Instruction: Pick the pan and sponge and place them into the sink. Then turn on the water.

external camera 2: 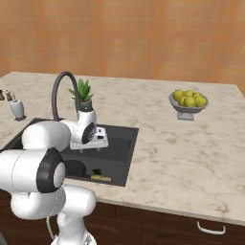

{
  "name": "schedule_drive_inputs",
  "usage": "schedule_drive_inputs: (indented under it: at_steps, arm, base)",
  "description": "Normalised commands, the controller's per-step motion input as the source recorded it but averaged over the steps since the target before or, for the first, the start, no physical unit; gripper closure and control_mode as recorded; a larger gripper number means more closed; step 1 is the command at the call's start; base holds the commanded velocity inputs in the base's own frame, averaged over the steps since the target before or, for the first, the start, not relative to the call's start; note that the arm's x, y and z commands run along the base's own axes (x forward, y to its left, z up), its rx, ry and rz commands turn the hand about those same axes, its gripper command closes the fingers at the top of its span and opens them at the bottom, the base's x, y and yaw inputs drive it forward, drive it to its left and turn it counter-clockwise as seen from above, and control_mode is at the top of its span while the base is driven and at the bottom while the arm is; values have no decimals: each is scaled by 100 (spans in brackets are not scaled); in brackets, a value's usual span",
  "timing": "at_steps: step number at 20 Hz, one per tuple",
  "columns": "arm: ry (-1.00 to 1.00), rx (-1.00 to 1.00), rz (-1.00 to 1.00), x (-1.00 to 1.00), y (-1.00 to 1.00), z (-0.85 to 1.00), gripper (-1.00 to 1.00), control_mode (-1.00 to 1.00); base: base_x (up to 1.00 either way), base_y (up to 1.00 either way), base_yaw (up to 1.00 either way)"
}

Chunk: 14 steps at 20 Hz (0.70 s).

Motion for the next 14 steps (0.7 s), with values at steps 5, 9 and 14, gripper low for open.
schedule_drive_inputs:
  at_steps: [5, 9, 14]
  arm:
    - [-4, 2, -2, -13, -5, 88, -100, -100]
    - [3, 6, -4, 0, -9, 38, -100, -100]
    - [-1, 8, -1, 0, -6, 2, -100, -100]
  base:
    - [0, 0, 0]
    - [0, 0, 0]
    - [0, 0, 0]
